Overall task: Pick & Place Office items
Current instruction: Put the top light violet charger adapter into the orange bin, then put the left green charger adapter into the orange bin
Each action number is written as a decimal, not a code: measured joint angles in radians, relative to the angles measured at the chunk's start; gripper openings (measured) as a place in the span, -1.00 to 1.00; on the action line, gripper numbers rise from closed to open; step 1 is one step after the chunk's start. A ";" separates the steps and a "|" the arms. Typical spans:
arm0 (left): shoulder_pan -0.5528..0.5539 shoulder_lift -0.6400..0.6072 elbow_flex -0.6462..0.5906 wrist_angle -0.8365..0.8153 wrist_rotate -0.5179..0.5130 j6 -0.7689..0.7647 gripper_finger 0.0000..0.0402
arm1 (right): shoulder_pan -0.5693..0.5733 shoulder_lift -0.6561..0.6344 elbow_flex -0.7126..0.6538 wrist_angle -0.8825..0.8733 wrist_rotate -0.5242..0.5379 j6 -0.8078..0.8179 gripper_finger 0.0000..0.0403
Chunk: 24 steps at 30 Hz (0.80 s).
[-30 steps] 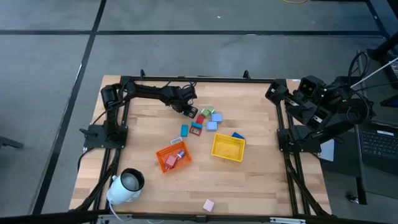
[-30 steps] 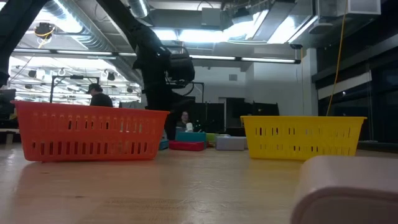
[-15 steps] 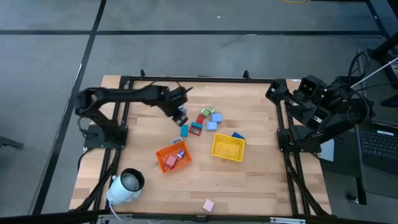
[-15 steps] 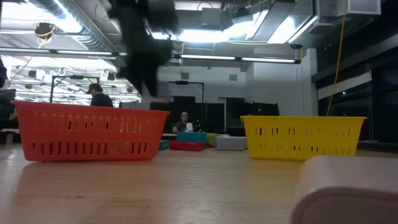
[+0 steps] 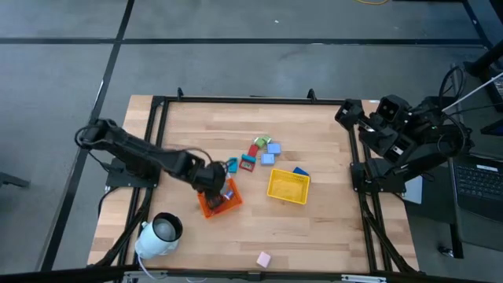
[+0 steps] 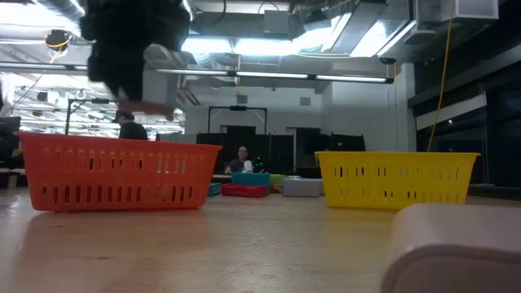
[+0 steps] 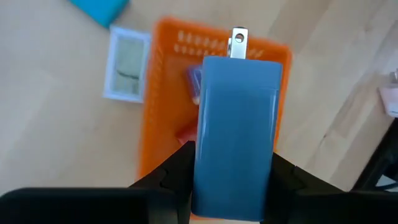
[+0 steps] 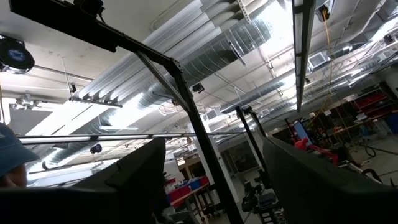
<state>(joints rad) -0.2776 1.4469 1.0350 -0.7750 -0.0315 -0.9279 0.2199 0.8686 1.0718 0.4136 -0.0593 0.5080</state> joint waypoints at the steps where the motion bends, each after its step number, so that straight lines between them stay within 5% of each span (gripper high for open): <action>1: -0.010 0.001 -0.007 0.002 -0.012 -0.007 -0.43 | 0.000 0.002 0.000 0.003 0.000 0.001 0.37; 16: -0.086 -0.007 -0.004 0.011 -0.076 -0.020 0.00 | 0.001 0.006 0.000 0.036 0.015 0.035 0.37; 24: 0.078 -0.026 -0.004 0.038 -0.141 -0.079 0.02 | 0.001 0.008 0.000 0.036 0.018 0.061 0.37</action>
<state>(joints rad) -0.1993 1.4204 1.0313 -0.7367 -0.1728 -1.0073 0.2207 0.8767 1.0718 0.4496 -0.0410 0.5692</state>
